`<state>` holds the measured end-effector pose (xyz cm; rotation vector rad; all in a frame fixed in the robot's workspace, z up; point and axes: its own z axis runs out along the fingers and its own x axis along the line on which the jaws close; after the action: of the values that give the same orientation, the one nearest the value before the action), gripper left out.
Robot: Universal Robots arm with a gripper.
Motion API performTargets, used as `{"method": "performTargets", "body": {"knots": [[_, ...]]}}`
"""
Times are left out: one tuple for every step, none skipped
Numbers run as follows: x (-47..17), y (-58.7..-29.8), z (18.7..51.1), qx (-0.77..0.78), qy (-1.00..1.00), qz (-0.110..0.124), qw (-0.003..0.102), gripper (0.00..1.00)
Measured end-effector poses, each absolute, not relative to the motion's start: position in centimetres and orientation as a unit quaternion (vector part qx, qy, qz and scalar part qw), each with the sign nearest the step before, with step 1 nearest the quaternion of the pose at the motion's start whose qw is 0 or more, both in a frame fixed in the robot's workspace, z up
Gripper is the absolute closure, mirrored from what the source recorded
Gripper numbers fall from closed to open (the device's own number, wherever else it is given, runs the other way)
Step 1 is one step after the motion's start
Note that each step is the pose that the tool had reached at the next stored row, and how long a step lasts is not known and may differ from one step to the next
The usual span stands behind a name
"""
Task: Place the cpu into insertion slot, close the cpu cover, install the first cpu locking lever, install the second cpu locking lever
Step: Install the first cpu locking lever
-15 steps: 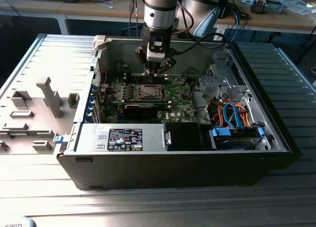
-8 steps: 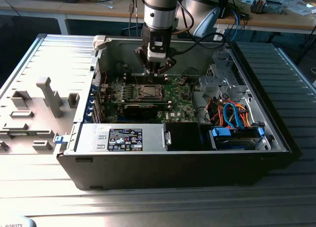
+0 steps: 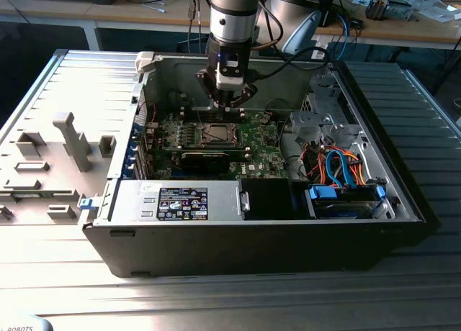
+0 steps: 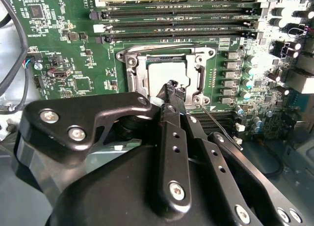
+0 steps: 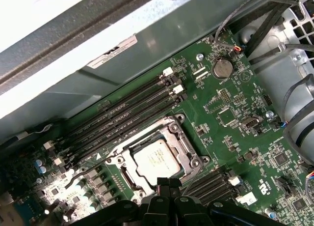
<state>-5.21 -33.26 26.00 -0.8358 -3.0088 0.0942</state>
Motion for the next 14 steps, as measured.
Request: {"method": "performTargets", "body": {"knots": [[-5.21, -33.26, 26.0, -0.267, -0.963, 0.03, 0.009, 0.89], [-5.21, -33.26, 26.0, -0.266, -0.964, 0.03, 0.009, 0.89], [-5.21, -33.26, 26.0, -0.264, -0.964, 0.03, 0.009, 0.89], [-5.21, -33.26, 26.0, -0.264, -0.964, 0.03, 0.009, 0.89], [-5.21, -33.26, 26.0, -0.263, -0.964, 0.03, 0.009, 0.89], [-5.21, -33.26, 26.0, -0.262, -0.965, 0.03, 0.009, 0.89], [-5.21, -33.26, 26.0, -0.26, -0.965, 0.03, 0.008, 0.89], [-5.21, -33.26, 26.0, -0.258, -0.966, 0.03, 0.008, 0.89], [-5.21, -33.26, 26.0, -0.257, -0.966, 0.03, 0.008, 0.89], [-5.21, -33.26, 26.0, -0.256, -0.966, 0.03, 0.008, 0.89], [-5.21, -33.26, 26.0, -0.255, -0.966, 0.03, 0.008, 0.89], [-5.21, -33.26, 26.0, -0.254, -0.967, 0.03, 0.008, 0.89], [-5.21, -33.26, 26.0, -0.253, -0.967, 0.03, 0.008, 0.89], [-5.21, -33.26, 26.0, -0.251, -0.967, 0.03, 0.008, 0.89]]}}
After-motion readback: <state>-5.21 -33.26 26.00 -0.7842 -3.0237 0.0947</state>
